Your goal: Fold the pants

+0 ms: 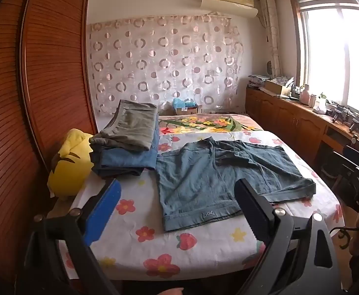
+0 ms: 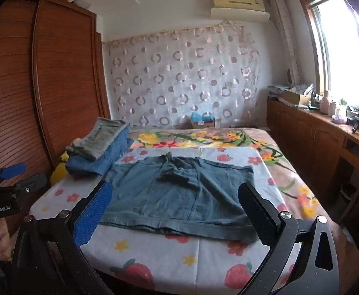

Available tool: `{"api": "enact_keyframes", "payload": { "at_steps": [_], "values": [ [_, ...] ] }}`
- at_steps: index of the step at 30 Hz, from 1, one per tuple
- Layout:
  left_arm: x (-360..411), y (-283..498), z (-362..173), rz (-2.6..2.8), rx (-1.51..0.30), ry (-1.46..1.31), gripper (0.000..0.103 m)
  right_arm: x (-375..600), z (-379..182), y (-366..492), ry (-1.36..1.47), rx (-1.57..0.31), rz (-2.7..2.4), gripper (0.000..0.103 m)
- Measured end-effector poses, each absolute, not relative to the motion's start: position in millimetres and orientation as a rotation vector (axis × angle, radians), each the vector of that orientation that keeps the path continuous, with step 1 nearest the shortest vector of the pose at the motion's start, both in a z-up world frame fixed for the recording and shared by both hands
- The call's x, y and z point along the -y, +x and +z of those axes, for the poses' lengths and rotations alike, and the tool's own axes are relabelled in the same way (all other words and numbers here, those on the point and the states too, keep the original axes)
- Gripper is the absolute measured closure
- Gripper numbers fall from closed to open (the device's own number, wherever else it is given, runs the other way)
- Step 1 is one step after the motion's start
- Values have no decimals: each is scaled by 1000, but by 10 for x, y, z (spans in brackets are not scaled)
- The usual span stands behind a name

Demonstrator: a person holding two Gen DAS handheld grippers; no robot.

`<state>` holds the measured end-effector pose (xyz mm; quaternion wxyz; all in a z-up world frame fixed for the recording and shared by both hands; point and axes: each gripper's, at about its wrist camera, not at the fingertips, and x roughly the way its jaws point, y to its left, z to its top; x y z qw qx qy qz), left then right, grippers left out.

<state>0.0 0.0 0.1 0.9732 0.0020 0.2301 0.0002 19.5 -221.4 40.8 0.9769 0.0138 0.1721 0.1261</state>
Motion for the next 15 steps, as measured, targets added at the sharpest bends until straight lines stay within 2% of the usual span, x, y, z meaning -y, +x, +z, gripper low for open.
{"api": "enact_keyframes", "payload": {
  "at_steps": [15],
  "values": [
    [-25, -12, 6, 2, -459, 4, 9, 2202, 393, 204, 34, -387, 253, 0]
  ]
}}
